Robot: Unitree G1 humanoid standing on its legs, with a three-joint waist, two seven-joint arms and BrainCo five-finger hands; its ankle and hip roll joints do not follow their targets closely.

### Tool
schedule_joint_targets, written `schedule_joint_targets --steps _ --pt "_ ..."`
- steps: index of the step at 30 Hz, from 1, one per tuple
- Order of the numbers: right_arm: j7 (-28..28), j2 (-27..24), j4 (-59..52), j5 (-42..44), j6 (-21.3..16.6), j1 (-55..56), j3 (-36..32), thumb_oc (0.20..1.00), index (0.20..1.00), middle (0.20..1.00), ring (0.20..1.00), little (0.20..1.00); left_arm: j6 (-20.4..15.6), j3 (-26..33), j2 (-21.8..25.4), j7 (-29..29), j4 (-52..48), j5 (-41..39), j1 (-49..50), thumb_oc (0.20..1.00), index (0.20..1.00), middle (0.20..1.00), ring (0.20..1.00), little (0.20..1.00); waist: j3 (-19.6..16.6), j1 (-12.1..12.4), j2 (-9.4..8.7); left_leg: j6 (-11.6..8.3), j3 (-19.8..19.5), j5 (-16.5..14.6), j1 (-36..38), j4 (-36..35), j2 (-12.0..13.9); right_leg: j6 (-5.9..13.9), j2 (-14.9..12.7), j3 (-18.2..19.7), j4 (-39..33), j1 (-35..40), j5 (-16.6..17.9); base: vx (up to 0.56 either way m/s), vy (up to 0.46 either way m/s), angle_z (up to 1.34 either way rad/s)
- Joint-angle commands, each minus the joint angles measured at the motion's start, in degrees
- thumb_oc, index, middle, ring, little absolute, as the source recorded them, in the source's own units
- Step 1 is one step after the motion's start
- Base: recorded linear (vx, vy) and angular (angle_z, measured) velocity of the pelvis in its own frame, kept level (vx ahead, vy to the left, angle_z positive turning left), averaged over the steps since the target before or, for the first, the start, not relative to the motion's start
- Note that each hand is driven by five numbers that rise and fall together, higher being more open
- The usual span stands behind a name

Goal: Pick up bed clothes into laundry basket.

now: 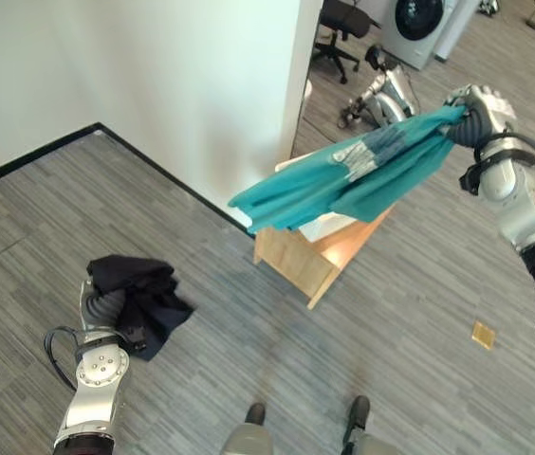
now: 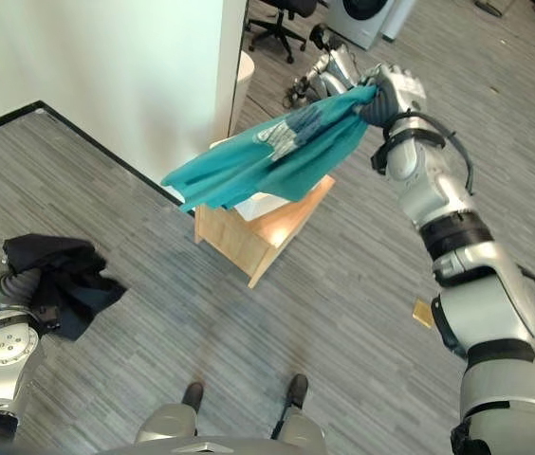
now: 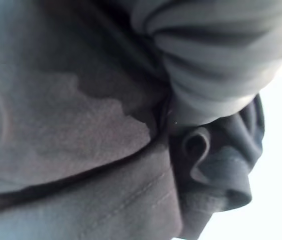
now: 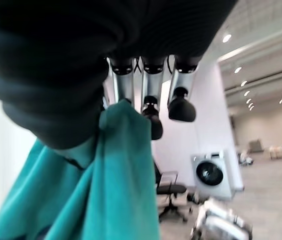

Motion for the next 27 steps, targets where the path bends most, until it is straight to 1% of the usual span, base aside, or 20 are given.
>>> schedule_joint_targets --steps 1,2,3,4,5,7,8,10,11,12,13,14,16,17,18,19,20,23,25,27 --pt "-4.2 -3.8 6.9 2.5 -0.9 -13.2 4.5 0.2 0.2 0.2 0.2 0.2 -5.8 -3.1 4.2 1.0 -3.5 -1.3 -1.9 0.2 0.2 0.2 0.2 0.2 -2.7 -0.6 -2.12 -10.64 6.0 -4.2 6.3 -3.9 10.3 1.27 -1.7 4.0 1.3 -4.3 -0.7 0.37 -0.205 0.93" --pt "-4.3 -4.4 8.5 2.9 -0.9 -15.1 5.6 0.2 0.2 0.2 0.2 0.2 -6.0 -3.7 4.1 0.9 -3.3 -1.2 -2.3 0.2 0.2 0.2 0.2 0.2 -2.9 -0.7 -2.62 -11.16 5.2 -5.0 6.4 -3.9 10.5 1.31 -2.0 3.9 1.3 -3.6 -1.4 0.46 -0.262 0.9" --pt "-4.6 -4.5 9.6 3.0 -1.2 -16.7 6.2 0.2 0.2 0.2 0.2 0.2 -6.3 -4.2 3.5 0.8 -2.5 -1.3 -2.4 0.2 0.2 0.2 0.2 0.2 -3.6 -0.6 -3.33 -12.62 4.7 -5.4 6.6 -3.9 11.0 1.6 -2.7 3.0 1.3 -2.2 -1.2 0.47 -0.308 1.0" --pt "-4.7 -4.0 9.1 2.8 -1.8 -17.3 7.1 0.2 0.2 0.2 0.2 0.2 -6.3 -4.4 2.9 1.0 -1.8 -1.2 -2.1 0.2 0.2 0.2 0.2 0.2 -4.0 -0.6 -3.47 -13.82 4.3 -5.0 7.1 -3.9 12.3 1.63 -2.9 2.0 1.3 -1.7 -0.1 0.38 -0.26 1.18" --pt "-4.7 -4.0 9.1 2.8 -1.8 -17.4 7.3 0.2 0.2 0.2 0.2 0.2 -6.4 -4.4 2.8 1.0 -1.8 -1.2 -2.0 0.2 0.2 0.2 0.2 0.2 -4.1 -0.8 -3.24 -13.92 4.2 -5.0 7.1 -3.9 12.5 1.63 -2.8 1.9 1.3 -1.6 -0.1 0.25 -0.186 0.95" --pt "-4.6 -3.1 7.7 2.3 -1.9 -18.9 8.6 0.2 0.2 0.2 0.2 0.2 -6.4 -4.3 2.6 1.2 -0.8 -0.8 -1.4 0.2 0.2 0.2 0.2 0.2 -4.7 -1.0 -3.0 -15.51 4.2 -4.0 6.9 -3.9 14.7 1.41 -1.7 1.0 1.3 -0.5 -1.5 0.22 -0.173 0.29" --pt "-4.4 -3.4 6.4 2.2 -2.2 -19.7 9.4 0.2 0.2 0.2 0.2 0.2 -6.4 -4.4 2.1 1.1 -0.6 -1.1 -1.5 0.2 0.2 0.2 0.2 0.2 -4.9 -1.0 -2.49 -16.55 4.3 -1.6 6.4 -3.9 16.0 0.91 -0.9 0.4 1.5 0.2 -2.5 0.22 -0.197 0.17" --pt "-4.6 -3.6 4.3 2.6 -2.5 -21.4 10.9 0.2 0.2 0.2 0.2 0.2 -6.3 -5.6 0.9 1.0 -0.2 -1.6 -2.3 0.2 0.2 0.2 0.2 0.2 -4.9 -1.5 -1.17 -16.88 4.5 4.1 4.9 -3.9 17.7 -0.81 1.2 -1.0 1.7 1.6 -4.9 0.19 -0.151 0.45" --pt "-4.8 -3.9 3.8 2.9 -2.5 -21.9 11.2 0.2 0.2 0.2 0.2 0.2 -6.2 -6.0 0.7 0.7 -0.3 -1.7 -2.7 0.2 0.2 0.2 0.2 0.2 -5.0 -1.6 -0.93 -16.88 5.8 6.4 4.0 -3.9 17.8 -1.14 1.4 -2.0 1.5 2.4 -5.6 0.19 -0.136 0.55" --pt "-5.5 -5.1 3.0 3.2 -2.4 -22.1 10.8 0.2 0.2 0.2 0.2 0.2 -5.9 -6.6 -0.3 0.6 -0.3 -1.7 -2.9 0.2 0.2 0.2 0.2 0.2 -4.7 -2.3 -0.29 -16.66 9.6 9.4 3.0 -3.8 18.3 -1.53 1.6 -4.0 1.3 4.1 -6.9 0.12 -0.103 0.62" --pt "-5.6 -5.6 2.2 3.3 -2.1 -22.4 11.1 0.2 0.2 0.2 0.2 0.2 -5.6 -7.1 -0.3 0.0 -0.7 -1.5 -3.2 0.2 0.2 0.2 0.2 0.2 -4.6 -3.0 -0.32 -15.63 13.3 10.4 1.6 -3.4 17.8 -1.8 1.1 -5.8 1.3 5.0 -7.2 0.09 -0.105 0.65" --pt "-5.6 -5.6 2.1 3.3 -2.0 -22.4 11.1 0.2 0.2 0.2 0.2 0.2 -5.6 -7.1 -0.3 0.0 -0.7 -1.5 -3.2 0.2 0.2 0.2 0.2 0.2 -4.6 -3.0 -0.37 -15.57 13.3 10.3 1.6 -3.4 17.7 -1.77 1.0 -5.8 1.3 5.0 -7.3 0.08 -0.1 0.71" --pt "-6.1 -6.0 0.9 3.1 -1.5 -23.2 11.0 0.2 0.2 0.2 0.2 0.2 -5.0 -7.5 -0.6 -0.9 -1.3 -0.9 -2.8 0.2 0.2 0.2 0.2 0.2 -4.0 -3.5 -0.3 -13.7 18.9 9.8 -0.8 -2.0 14.7 -2.14 1.3 -6.5 1.3 6.9 -8.6 0.13 -0.171 0.67" --pt "-6.3 -5.9 0.2 3.0 -1.3 -23.6 11.3 0.2 0.2 0.2 0.2 0.2 -4.8 -7.5 -0.7 -1.1 -1.5 -0.7 -2.5 0.2 0.2 0.2 0.2 0.2 -3.8 -3.7 -0.37 -12.91 20.1 8.2 -1.7 -1.8 13.0 -2.39 1.5 -6.3 1.3 7.2 -9.0 0.1 -0.157 0.25" --pt "-6.3 -6.0 0.2 3.0 -1.2 -23.9 11.2 0.2 0.2 0.2 0.2 0.2 -4.7 -7.3 -0.7 -1.2 -1.6 -0.6 -2.2 0.2 0.2 0.2 0.2 0.2 -3.8 -4.1 -0.36 -12.56 21.7 7.5 -2.2 -2.0 12.4 -2.58 1.5 -6.3 1.3 7.1 -8.8 0.14 -0.052 0.15" --pt "-6.2 -6.2 0.8 3.4 -0.8 -24.7 11.5 0.2 0.2 0.2 0.2 0.2 -4.0 -6.8 -0.7 -2.1 -1.9 -0.6 -0.3 0.2 0.2 0.2 0.2 0.2 -4.1 -4.0 0.0 -12.58 22.9 6.8 -1.7 -2.9 12.7 -2.66 2.0 -6.3 1.3 7.1 -9.5 0.17 -0.019 0.11" --pt "-6.3 -6.2 2.4 3.9 -1.0 -26.2 11.9 0.2 0.2 0.2 0.2 0.2 -4.2 -6.5 -0.7 -2.0 -1.6 -0.5 0.2 0.2 0.2 0.2 0.2 0.2 -4.5 -3.9 -0.01 -12.8 22.3 6.1 -1.2 -3.0 12.7 -2.75 2.5 -6.3 1.3 8.0 -10.2 0.17 -0.002 0.07" --pt "-6.6 -7.8 5.8 5.4 -1.3 -28.6 12.9 0.2 0.2 0.2 0.2 0.2 -3.8 -6.8 -0.9 -2.5 -0.5 -0.6 0.8 0.2 0.2 0.2 0.2 0.2 -5.2 -4.8 -0.61 -13.07 25.0 7.9 -1.0 -3.2 14.1 -2.86 2.8 -7.2 1.3 8.5 -10.0 0.1 0.008 -0.01" --pt "-5.8 -8.3 7.4 4.7 -0.9 -29.0 14.2 0.2 0.2 0.2 0.2 0.2 -3.1 -6.5 -0.9 -3.1 0.1 -0.1 2.1 0.2 0.2 0.2 0.2 0.2 -5.4 -5.0 -0.69 -12.86 25.5 6.2 0.4 -3.6 14.5 -3.19 3.5 -7.4 2.3 9.5 -10.5 0.1 0.024 0.08" --pt "-5.3 -9.2 7.7 4.1 -0.9 -30.1 14.6 0.2 0.2 0.2 0.2 0.2 -2.6 -6.5 0.5 -4.0 0.3 0.4 2.4 0.2 0.2 0.2 0.2 0.2 -4.6 -4.8 -1.01 -12.09 26.0 5.2 1.4 -3.9 14.3 -2.64 2.8 -7.3 11.0 6.5 -11.0 0.0 0.0 0.0"
